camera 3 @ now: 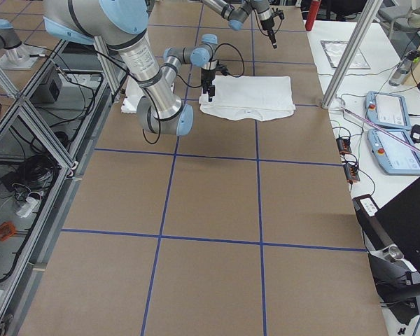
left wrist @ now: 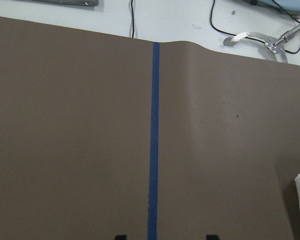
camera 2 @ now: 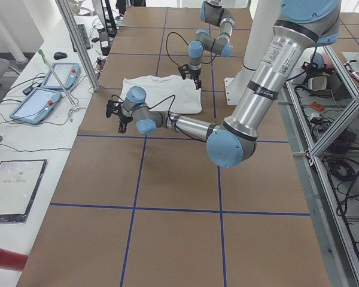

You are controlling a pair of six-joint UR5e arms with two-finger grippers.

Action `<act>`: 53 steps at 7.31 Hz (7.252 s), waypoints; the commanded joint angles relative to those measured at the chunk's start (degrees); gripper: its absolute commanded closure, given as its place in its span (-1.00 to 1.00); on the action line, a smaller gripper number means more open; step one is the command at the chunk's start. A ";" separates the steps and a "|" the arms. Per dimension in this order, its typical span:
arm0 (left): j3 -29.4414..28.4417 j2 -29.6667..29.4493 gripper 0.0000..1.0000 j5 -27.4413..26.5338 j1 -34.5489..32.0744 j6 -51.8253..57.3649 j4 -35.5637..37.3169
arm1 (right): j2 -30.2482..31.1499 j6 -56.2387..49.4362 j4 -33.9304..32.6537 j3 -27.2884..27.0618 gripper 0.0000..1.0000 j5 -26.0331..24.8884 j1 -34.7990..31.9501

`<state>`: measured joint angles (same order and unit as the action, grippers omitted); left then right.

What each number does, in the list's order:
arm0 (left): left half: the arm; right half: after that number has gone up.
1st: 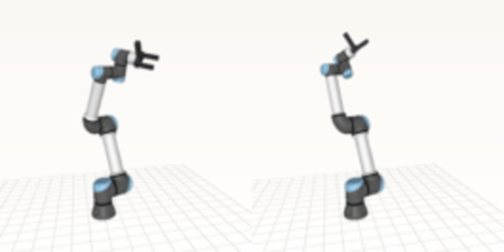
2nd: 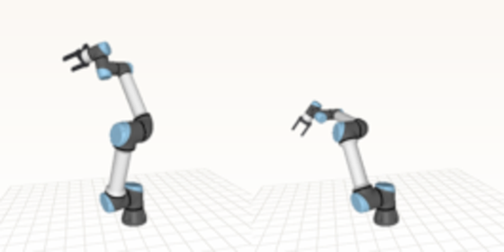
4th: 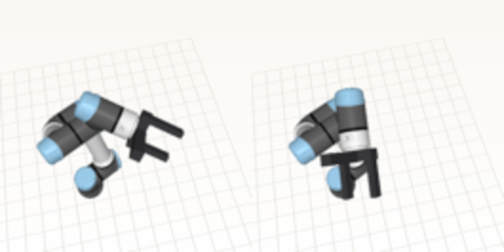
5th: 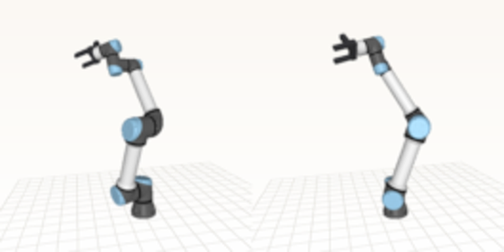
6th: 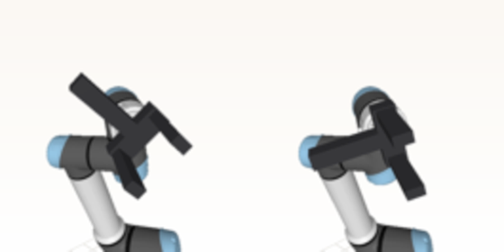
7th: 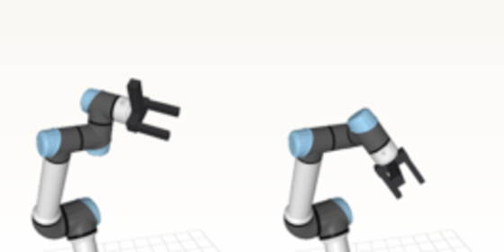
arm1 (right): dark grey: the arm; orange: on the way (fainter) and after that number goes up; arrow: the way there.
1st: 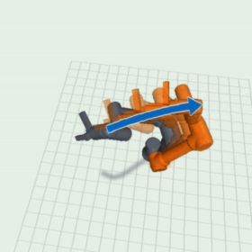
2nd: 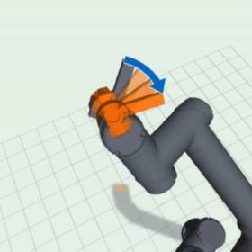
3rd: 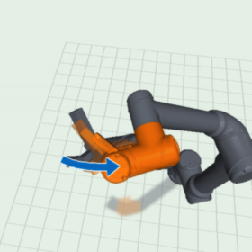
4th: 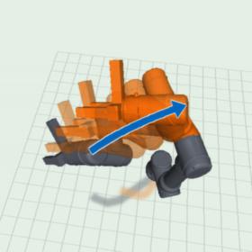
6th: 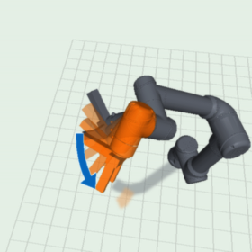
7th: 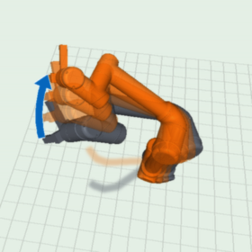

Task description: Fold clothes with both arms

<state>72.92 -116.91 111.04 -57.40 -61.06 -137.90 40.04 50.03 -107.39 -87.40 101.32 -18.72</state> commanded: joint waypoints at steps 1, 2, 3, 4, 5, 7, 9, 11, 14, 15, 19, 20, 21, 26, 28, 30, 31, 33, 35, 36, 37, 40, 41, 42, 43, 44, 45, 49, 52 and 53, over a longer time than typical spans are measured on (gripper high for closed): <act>-0.06 0.01 -0.25 -0.03 0.01 -0.03 0.00 | 0.56 0.07 -0.80 -0.05 -1.00 -0.33 0.78; -0.06 0.01 -0.26 -0.03 0.09 -0.12 0.00 | 0.47 0.24 -0.80 -0.05 -1.00 -0.33 1.05; -0.06 0.01 -0.26 -0.03 0.09 -0.03 -0.09 | 0.47 0.51 -0.80 -0.05 -1.00 -0.59 1.57; 0.03 0.01 -0.26 -0.03 0.09 -0.12 0.00 | 0.56 0.51 -0.80 0.04 -1.00 -0.68 1.75; 0.03 0.01 -0.26 -0.03 0.09 -0.12 -0.09 | 0.82 0.51 -0.80 0.04 -1.00 -0.68 1.75; 0.03 0.01 -0.27 -0.03 0.09 -0.12 -0.09 | 2.22 0.34 -0.98 -0.66 -1.00 -0.60 1.76; 0.03 -0.07 -0.27 -0.03 0.09 -0.20 -0.18 | 8.87 -1.76 -2.46 -8.44 -1.00 -0.68 0.27; 0.11 -0.07 -0.29 -0.03 0.27 -2.91 -1.40 | 14.06 -5.46 -7.83 -15.67 -1.00 -1.12 -0.79; 0.12 -0.07 -0.29 -0.03 0.36 -3.37 -2.20 | 18.51 -5.38 -8.18 -21.33 -1.00 -1.83 -0.97; 0.20 -0.07 -0.29 -0.03 0.36 -4.41 -2.20 | 15.45 -5.47 -8.18 -20.19 -1.00 -2.00 -1.14; 0.29 0.54 -0.30 0.14 0.53 -4.25 -3.33 | -0.90 -0.03 -7.74 -3.60 -1.00 -1.74 -0.97; 0.20 0.54 -0.31 0.14 0.53 -4.25 -3.51 | -3.72 4.51 -5.92 1.48 -1.00 -1.56 -0.71; 0.29 0.54 -0.31 0.23 0.62 -4.25 -3.52 | -5.22 4.81 -5.20 5.01 -1.00 -1.56 -0.62; 0.38 0.45 -0.31 0.23 0.71 -4.42 -3.60 | -2.43 4.90 -5.72 4.35 -1.00 -1.65 0.96; 0.47 0.54 -0.32 0.23 0.71 -4.51 -3.60 | -0.59 4.82 -5.81 3.30 -1.00 -1.83 0.88; 0.47 0.54 -0.32 0.23 0.71 -4.51 -3.60 | 4.40 3.77 -7.82 -3.79 -1.00 -1.74 -0.26; 0.47 0.54 -0.34 0.14 0.80 -4.51 -3.60 | 7.39 2.20 -9.75 -8.01 -1.00 -1.74 -0.79; 0.82 0.54 -0.36 0.06 0.88 -4.60 -3.52 | 13.01 0.70 -10.20 -12.33 -1.00 -1.83 -2.19; 2.74 2.20 -0.36 -0.03 0.97 -4.60 -3.52 | 16.73 -0.19 -10.99 -17.17 -1.00 -1.83 -2.29; 3.53 2.56 -0.36 0.14 0.97 -4.60 -3.43 | 15.34 -0.19 -11.17 -16.93 -1.00 -2.00 -2.38; 3.80 2.56 -0.36 0.23 0.97 -4.60 -3.34 | 14.81 0.33 -10.56 -17.10 -1.00 -2.00 -3.59; 3.81 2.47 -0.36 0.32 1.06 -5.21 -3.34 | 15.50 21.01 2.84 -17.72 -1.00 -2.09 -4.22; 4.07 2.47 -0.36 0.32 1.15 -5.21 -3.34 | 16.02 26.38 7.41 -17.46 -1.00 -2.44 -3.53; 5.55 2.74 -0.36 0.41 1.15 -5.21 -3.34 | 16.20 36.44 10.16 -17.45 -1.00 -2.62 -2.74; 7.74 3.43 -0.36 0.58 1.15 -5.04 -3.51 | 16.38 41.16 11.93 -17.54 -1.00 -4.27 -2.38; 8.98 3.88 -0.36 1.37 1.67 -4.86 -3.60 | 16.64 47.90 12.55 -17.80 -1.00 -5.59 -1.85; 9.86 3.79 -0.36 1.37 2.81 -4.60 -4.65 | 16.73 57.37 12.56 -17.81 -1.00 -9.26 0.15; 15.33 4.58 -0.35 0.94 6.67 1.26 -6.42 | 20.14 82.92 12.56 -18.42 -0.83 -13.78 2.89; 16.73 4.67 -0.35 1.20 6.86 2.34 -6.33 | 21.13 86.73 12.47 -20.26 -0.83 -13.69 5.17; 16.90 4.58 -0.35 1.20 6.86 2.34 -6.24 | 21.30 87.25 12.64 -20.35 -0.84 -13.78 6.31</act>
<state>89.53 -112.28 112.26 -50.61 -58.84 -144.22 61.11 136.57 -94.84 -107.30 87.63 -13.73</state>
